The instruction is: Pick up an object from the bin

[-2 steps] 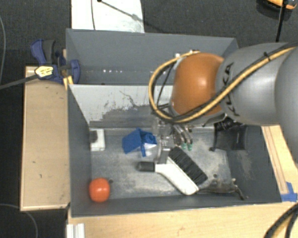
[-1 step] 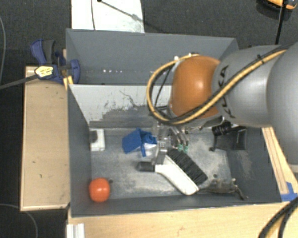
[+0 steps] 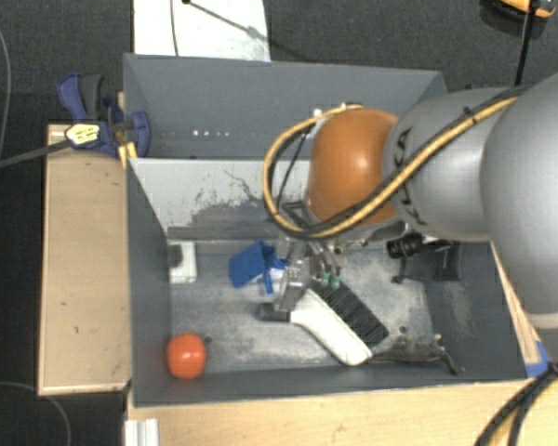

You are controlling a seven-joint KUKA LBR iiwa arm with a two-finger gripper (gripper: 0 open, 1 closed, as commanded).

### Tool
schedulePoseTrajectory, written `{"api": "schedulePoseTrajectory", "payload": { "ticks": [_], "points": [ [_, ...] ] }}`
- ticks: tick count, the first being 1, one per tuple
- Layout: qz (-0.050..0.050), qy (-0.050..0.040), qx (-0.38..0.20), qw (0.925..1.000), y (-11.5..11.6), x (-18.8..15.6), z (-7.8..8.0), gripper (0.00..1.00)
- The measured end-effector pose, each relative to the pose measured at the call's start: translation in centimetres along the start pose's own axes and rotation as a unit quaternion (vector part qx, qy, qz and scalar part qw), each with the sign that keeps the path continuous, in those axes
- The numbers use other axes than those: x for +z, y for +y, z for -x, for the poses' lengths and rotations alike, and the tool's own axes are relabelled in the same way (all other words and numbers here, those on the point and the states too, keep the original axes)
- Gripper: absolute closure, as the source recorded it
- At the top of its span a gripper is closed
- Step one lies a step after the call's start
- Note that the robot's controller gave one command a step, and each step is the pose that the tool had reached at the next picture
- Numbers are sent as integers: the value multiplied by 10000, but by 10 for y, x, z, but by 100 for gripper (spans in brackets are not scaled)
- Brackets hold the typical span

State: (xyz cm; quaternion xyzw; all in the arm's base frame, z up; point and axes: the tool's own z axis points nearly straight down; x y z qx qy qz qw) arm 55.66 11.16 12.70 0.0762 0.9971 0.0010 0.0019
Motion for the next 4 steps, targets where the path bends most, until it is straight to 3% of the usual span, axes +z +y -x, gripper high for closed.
{"api": "schedulePoseTrajectory", "payload": {
  "ticks": [1, 2, 3, 4],
  "points": [
    [1, -11, -943, 9955, -2, 4, 1, 0],
    [3, -18, -28, 10000, 13, 19, -20, 0],
    [12, -26, 80, 10000, 23, 36, -17, 0],
    [86, -217, -145, 9996, 21, 46, -8, 100]
  ]
}}
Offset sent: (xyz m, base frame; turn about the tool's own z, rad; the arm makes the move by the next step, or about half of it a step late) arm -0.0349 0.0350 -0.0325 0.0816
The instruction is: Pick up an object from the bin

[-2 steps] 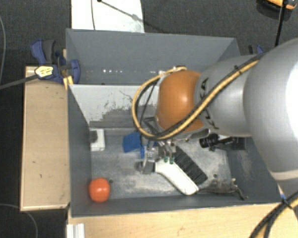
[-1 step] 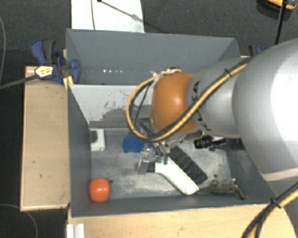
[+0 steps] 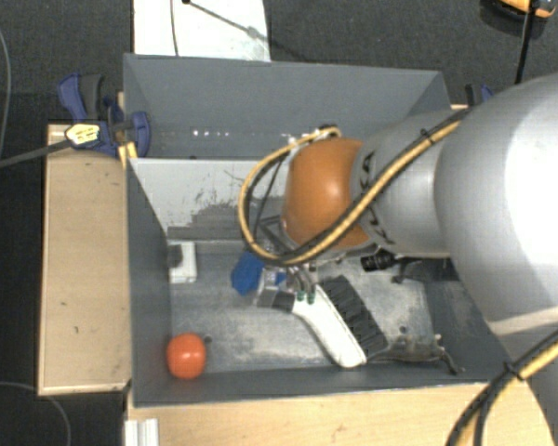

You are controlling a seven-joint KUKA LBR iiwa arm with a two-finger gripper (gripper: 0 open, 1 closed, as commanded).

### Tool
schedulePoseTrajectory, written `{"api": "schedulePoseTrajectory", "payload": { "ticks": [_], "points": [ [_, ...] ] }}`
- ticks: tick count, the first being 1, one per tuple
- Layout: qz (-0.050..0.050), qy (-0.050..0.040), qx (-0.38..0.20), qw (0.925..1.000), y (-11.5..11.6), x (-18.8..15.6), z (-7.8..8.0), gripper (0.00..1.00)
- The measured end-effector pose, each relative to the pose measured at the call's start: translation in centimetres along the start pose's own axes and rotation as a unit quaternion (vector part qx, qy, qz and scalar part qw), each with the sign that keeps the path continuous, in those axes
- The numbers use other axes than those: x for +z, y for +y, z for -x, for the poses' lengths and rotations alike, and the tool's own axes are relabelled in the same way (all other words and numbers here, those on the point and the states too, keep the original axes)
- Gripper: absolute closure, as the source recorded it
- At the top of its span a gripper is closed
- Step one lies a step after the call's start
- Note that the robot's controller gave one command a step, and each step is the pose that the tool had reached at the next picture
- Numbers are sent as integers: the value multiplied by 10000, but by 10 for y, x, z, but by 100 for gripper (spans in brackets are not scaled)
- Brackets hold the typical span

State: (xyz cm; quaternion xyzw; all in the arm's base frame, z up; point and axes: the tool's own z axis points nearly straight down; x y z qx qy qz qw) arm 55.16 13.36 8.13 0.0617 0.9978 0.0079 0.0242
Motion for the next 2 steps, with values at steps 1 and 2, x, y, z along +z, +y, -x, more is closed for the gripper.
{"api": "schedulePoseTrajectory", "payload": {
  "ticks": [1, 2],
  "points": [
    [1, 0, 3, 10000, 0, 0, 0, 100],
    [13, -28, -122, 9999, 0, 2, 6, 100]
  ]
}}
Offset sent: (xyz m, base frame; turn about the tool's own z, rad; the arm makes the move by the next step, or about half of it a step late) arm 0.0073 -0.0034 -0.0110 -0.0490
